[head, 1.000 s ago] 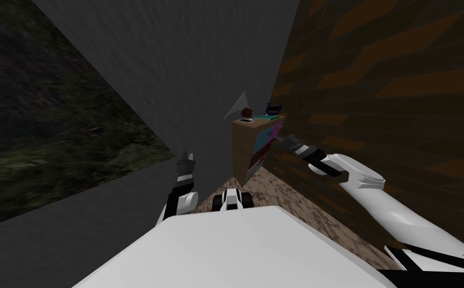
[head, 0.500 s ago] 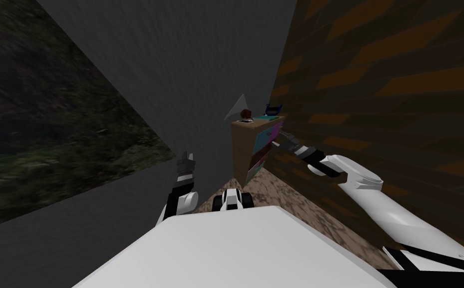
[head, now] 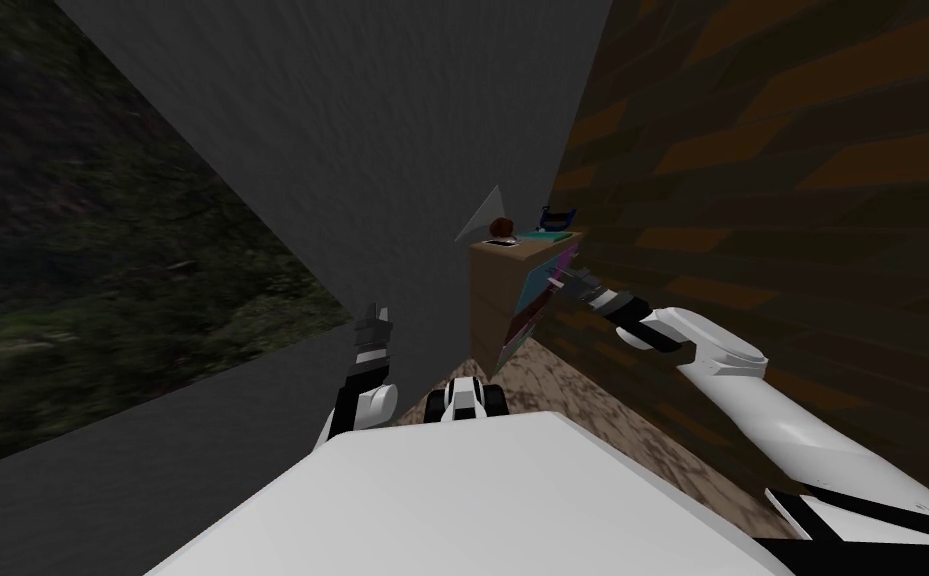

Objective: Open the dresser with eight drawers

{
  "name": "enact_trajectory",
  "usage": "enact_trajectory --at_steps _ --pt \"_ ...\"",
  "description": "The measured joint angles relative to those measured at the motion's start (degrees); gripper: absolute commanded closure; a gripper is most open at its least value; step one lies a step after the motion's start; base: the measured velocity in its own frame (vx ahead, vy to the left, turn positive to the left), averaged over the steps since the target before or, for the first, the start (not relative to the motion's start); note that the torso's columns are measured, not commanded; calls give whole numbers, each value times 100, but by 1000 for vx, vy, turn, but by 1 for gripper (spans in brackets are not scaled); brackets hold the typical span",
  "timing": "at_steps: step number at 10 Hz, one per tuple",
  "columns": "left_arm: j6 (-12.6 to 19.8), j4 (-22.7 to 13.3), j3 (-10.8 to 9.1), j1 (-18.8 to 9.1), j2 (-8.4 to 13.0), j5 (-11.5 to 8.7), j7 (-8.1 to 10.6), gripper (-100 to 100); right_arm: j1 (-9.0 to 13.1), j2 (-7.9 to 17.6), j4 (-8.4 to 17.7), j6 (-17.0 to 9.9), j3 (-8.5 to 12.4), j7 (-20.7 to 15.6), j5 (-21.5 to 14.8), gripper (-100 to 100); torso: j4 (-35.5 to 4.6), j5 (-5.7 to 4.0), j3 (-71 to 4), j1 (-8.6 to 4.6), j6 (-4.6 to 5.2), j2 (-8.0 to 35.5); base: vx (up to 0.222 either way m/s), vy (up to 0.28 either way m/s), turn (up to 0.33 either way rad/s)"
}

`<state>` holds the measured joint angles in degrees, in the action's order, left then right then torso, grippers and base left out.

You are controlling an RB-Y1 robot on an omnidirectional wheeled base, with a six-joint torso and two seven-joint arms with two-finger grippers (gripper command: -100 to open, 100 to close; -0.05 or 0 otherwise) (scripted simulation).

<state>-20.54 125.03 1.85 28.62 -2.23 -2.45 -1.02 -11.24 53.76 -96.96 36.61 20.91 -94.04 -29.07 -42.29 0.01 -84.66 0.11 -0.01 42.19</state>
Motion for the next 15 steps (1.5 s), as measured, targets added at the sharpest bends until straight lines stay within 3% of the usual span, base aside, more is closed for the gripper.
enact_trajectory --at_steps 4,5,9,11,12,15 --pt "0 0 -1 -2 1 0 0 0 -51 48 -46 108 30 44 60 100 -1 -3 11 -18 1 12 -126 -104 -48" --pt "0 0 0 -1 0 0 0 0 -53 49 -48 113 32 46 61 -100 8 4 -7 10 -2 -18 77 48 47" --pt "-1 1 1 2 -1 0 0 0 -55 -93 -14 58 -22 -73 6 -100 2 1 6 -6 1 4 112 96 45" --pt "7 -21 31 28 3 4 3 0 -41 5 -10 29 16 -16 19 -100 -17 -11 4 -1 0 9 51 39 23" --pt "13 -30 42 38 4 5 5 0 -39 17 -10 19 23 5 21 100 -6 -3 -10 11 0 -10 -7 -5 -4" --pt "12 -29 44 38 6 6 6 0 -62 34 -38 61 30 24 47 100 -9 -7 25 -34 2 36 -110 -105 -64"
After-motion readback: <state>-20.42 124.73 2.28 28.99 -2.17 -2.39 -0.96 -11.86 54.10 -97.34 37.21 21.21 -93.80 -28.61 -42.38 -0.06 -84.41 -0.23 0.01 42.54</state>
